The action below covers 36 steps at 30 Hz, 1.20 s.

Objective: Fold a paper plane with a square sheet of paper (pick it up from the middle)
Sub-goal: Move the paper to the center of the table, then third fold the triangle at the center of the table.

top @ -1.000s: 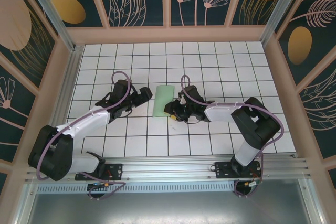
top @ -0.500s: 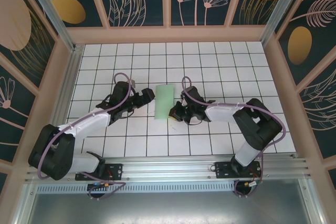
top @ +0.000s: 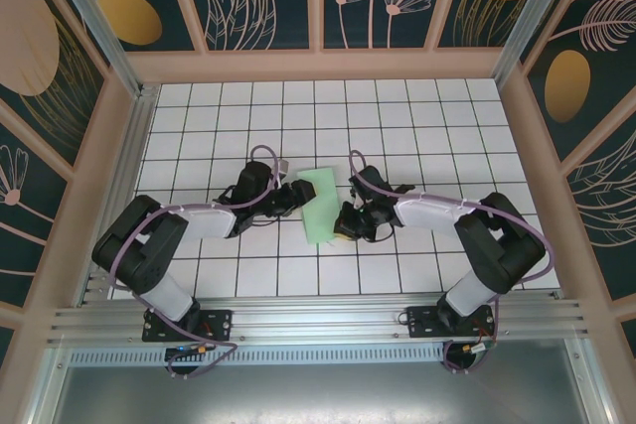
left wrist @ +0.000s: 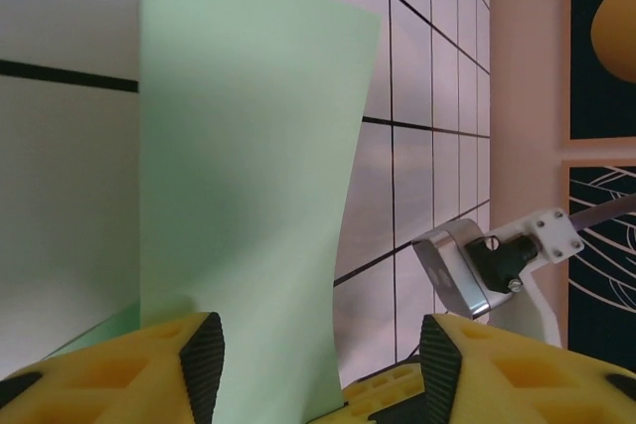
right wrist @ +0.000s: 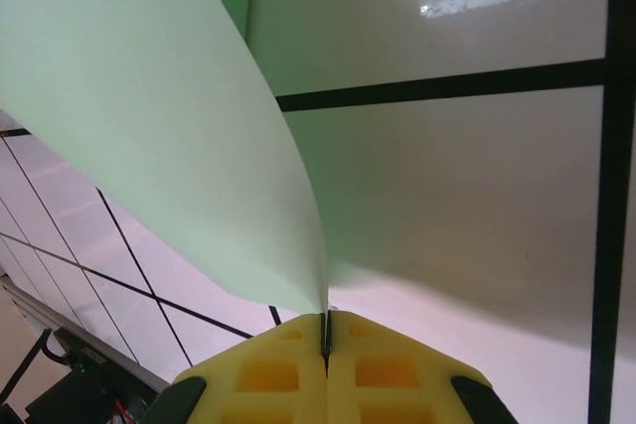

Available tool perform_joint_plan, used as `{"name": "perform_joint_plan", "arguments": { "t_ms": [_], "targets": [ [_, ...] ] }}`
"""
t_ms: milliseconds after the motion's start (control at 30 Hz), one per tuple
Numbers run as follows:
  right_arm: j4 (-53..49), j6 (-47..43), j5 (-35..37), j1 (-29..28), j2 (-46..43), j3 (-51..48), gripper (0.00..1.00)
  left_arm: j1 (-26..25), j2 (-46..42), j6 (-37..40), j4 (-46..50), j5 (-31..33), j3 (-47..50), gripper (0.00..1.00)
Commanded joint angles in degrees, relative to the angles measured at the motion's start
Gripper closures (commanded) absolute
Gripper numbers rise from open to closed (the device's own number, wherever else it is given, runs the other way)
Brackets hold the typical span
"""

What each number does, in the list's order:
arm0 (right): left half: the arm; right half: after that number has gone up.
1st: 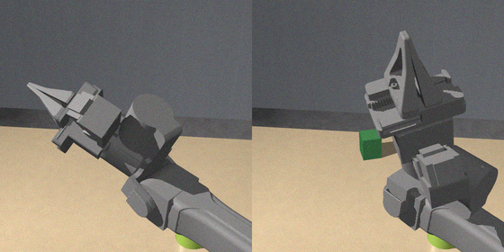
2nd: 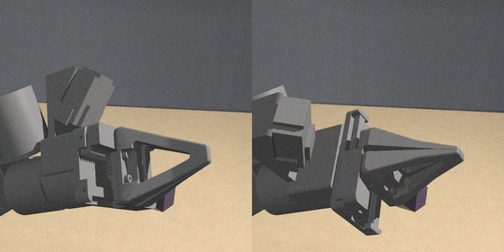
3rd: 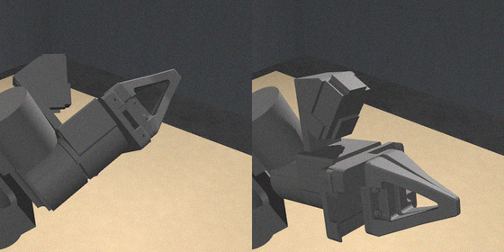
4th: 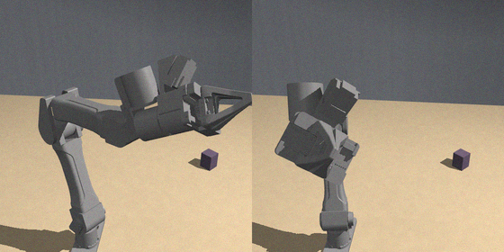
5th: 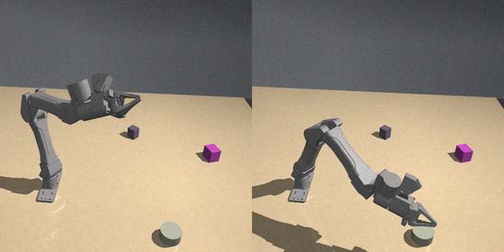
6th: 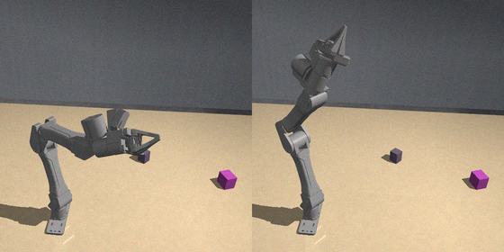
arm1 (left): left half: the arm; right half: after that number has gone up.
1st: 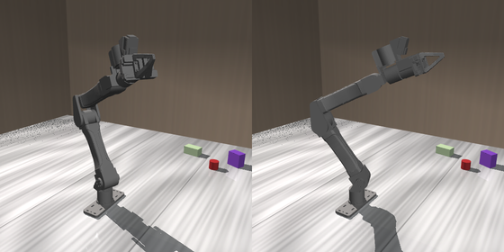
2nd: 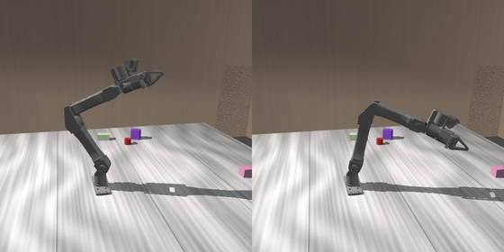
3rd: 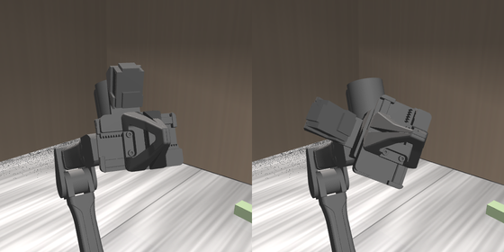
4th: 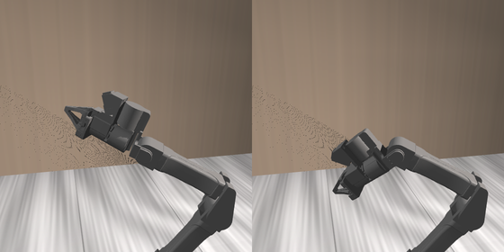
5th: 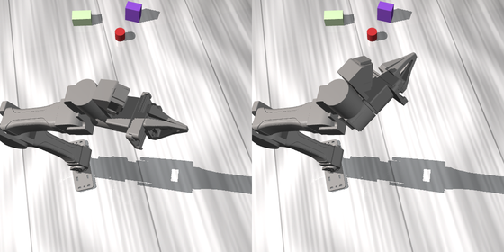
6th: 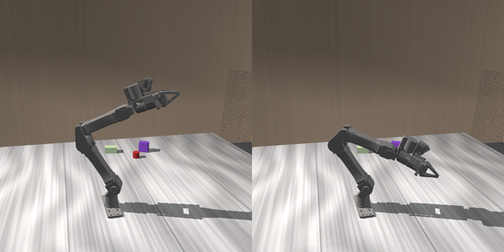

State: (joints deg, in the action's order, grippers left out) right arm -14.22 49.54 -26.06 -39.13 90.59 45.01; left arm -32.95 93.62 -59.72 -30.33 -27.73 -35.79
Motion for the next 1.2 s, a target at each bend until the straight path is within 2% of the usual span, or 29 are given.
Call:
{"name": "perform_joint_plan", "arguments": {
  "t_ms": [0,200,367,433,567,667,933,1167],
  "targets": [
    [-2.51,-2.31,-0.97,0.43,1.0,3.7,1.0,-0.1,0.66,-1.18,-4.75,-1.2,-0.96,0.45],
    [-2.57,-2.87,-1.44,0.55,3.28,5.66,1.0,-0.05,-0.9,-0.51,-3.49,1.38,-0.44,0.48],
    [-2.61,-3.21,-1.55,0.64,3.93,6.13,0.98,-0.09,2.72,1.51,-1.49,2.78,-1.92,0.51],
    [-2.2,-3.17,-1.69,0.62,3.57,6.06,0.94,-0.06,4.15,2.49,-0.43,3.37,-2.88,0.54],
    [0.74,-2.24,-2.44,0.77,1.68,5.01,0.8,-0.08,7.11,3.91,1.8,4.35,-4.7,0.58],
    [3.09,-0.85,-2.54,1.08,-0.15,3.68,0.76,-0.07,8.39,4.25,2.7,4.54,-5.13,0.61],
    [6.29,2.35,-2.98,1.53,-2.95,0.57,0.79,-0.09,9.98,4.69,3.91,4.87,-4.99,0.64],
    [7.45,2.59,-3.91,1.52,-1.72,0.84,0.92,-0.04,10.41,4.7,4.19,4.88,-5.09,0.64]
  ]
}}
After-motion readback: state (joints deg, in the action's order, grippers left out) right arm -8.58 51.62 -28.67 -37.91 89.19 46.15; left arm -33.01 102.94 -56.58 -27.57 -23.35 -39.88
